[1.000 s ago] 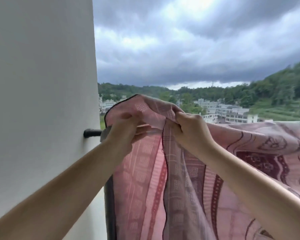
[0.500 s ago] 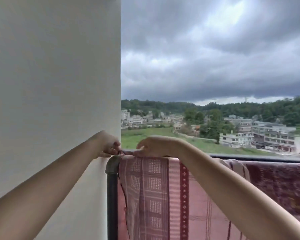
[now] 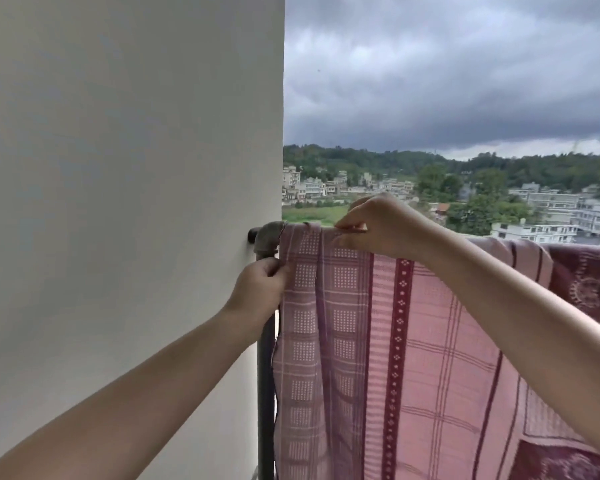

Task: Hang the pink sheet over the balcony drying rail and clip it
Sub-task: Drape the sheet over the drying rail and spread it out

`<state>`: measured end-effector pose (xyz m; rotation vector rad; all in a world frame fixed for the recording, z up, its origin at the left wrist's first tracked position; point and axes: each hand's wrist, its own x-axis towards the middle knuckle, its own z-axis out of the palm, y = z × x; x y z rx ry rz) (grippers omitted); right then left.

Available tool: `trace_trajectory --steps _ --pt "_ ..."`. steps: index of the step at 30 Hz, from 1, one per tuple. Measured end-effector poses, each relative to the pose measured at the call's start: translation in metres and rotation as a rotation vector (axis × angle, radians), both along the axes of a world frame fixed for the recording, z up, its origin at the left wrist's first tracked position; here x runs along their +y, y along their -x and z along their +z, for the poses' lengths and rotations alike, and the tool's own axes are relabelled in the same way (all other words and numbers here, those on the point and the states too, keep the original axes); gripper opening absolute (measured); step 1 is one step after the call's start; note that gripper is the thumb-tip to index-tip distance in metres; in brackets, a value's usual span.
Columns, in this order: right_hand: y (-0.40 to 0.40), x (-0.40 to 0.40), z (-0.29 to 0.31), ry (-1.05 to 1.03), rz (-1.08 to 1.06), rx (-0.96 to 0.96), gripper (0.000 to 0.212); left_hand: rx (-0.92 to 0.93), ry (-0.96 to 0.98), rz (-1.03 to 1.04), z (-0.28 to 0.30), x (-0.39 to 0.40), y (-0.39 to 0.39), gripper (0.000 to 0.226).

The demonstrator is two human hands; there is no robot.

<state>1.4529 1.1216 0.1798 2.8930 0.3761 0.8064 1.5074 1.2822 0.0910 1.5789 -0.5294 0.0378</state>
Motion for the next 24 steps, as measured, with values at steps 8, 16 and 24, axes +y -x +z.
trace_trajectory --steps 8,16,24 --pt "0.001 0.002 0.012 0.206 -0.094 -0.059 0.022 -0.538 -0.113 0.394 0.045 0.02 -0.019 0.023" --pt "-0.049 -0.045 0.091 0.09 -0.577 -0.218 0.021 -0.564 -0.483 0.558 0.15 -0.052 -0.082 0.033" --pt "-0.001 -0.023 0.038 -0.14 -0.225 0.303 0.041 -0.388 -0.985 0.429 0.108 -0.056 -0.084 0.022"
